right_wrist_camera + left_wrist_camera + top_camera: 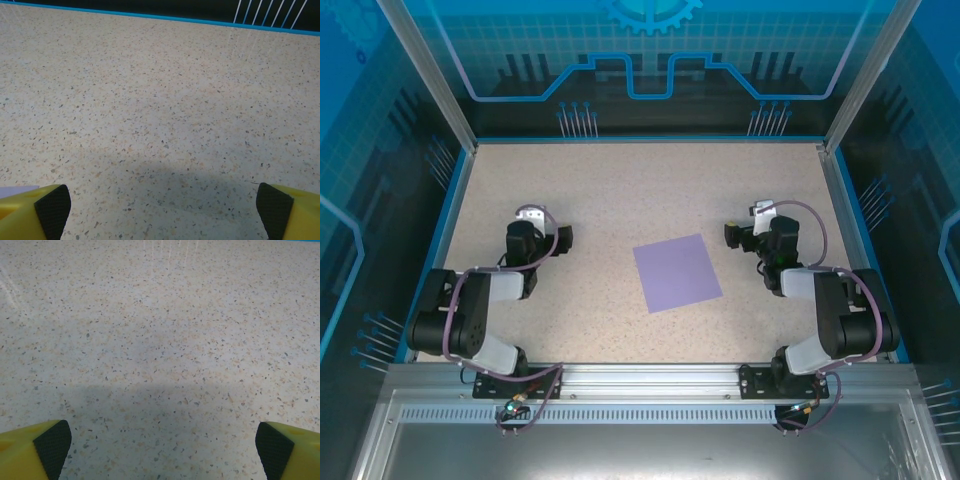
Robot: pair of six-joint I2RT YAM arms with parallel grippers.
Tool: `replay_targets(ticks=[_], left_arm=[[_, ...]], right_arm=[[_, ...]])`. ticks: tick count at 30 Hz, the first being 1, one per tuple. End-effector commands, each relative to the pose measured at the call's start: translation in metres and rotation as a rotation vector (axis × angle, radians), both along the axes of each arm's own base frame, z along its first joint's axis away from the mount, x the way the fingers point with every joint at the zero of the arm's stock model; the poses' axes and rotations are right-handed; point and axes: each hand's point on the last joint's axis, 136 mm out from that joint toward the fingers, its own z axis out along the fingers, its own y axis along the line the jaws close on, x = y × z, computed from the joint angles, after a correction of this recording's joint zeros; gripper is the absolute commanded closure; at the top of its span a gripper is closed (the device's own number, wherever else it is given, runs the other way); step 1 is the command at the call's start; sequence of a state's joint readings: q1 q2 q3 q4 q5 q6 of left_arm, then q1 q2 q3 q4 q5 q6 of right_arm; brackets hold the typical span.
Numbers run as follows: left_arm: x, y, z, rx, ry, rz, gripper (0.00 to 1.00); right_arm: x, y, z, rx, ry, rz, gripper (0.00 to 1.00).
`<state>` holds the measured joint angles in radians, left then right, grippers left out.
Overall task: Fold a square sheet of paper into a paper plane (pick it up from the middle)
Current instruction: Move the square sheet of paper to the center of the table.
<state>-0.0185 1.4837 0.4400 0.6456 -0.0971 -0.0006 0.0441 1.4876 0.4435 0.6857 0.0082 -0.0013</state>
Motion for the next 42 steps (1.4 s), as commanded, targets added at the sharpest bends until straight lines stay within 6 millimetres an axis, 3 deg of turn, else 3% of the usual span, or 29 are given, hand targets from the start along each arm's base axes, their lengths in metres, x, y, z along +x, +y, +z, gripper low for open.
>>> replay_targets(ticks=[1, 5, 8, 13, 15, 22, 30, 37, 42], left_arm=[[0.007, 0.004, 0.040, -0.005, -0.027, 0.026, 0.01], [-0.001, 0.000, 0.070, -0.077, 0.027, 0.055, 0.01], [-0.013, -0.011, 0.083, -0.183, 0.105, 0.050, 0.01], [-0.041, -0.044, 0.080, -0.340, 0.356, 0.011, 0.01], [-0.052, -0.063, 0.078, -0.412, 0.429, -0.027, 0.01], [-0.083, -0.121, 0.080, -0.522, 0.533, -0.177, 0.01], [-0.119, -0.129, 0.068, -0.582, 0.608, -0.199, 0.01], [-0.133, -0.135, 0.046, -0.608, 0.633, -0.246, 0.01], [-0.129, -0.132, 0.040, -0.577, 0.639, -0.236, 0.01]], right_arm=[[0.001, 0.004, 0.027, 0.007, -0.024, 0.040, 0.01], [-0.006, 0.015, 0.056, 0.048, -0.006, 0.088, 0.01], [-0.017, 0.043, 0.074, 0.127, 0.060, 0.181, 0.01], [-0.042, 0.098, 0.100, 0.213, 0.254, 0.306, 0.01], [-0.054, 0.118, 0.100, 0.232, 0.324, 0.351, 0.01], [-0.091, 0.151, 0.087, 0.157, 0.499, 0.352, 0.01], [-0.126, 0.162, 0.059, 0.033, 0.654, 0.274, 0.01], [-0.125, 0.168, 0.041, -0.046, 0.613, 0.181, 0.01], [-0.128, 0.181, 0.013, -0.048, 0.647, 0.162, 0.01]])
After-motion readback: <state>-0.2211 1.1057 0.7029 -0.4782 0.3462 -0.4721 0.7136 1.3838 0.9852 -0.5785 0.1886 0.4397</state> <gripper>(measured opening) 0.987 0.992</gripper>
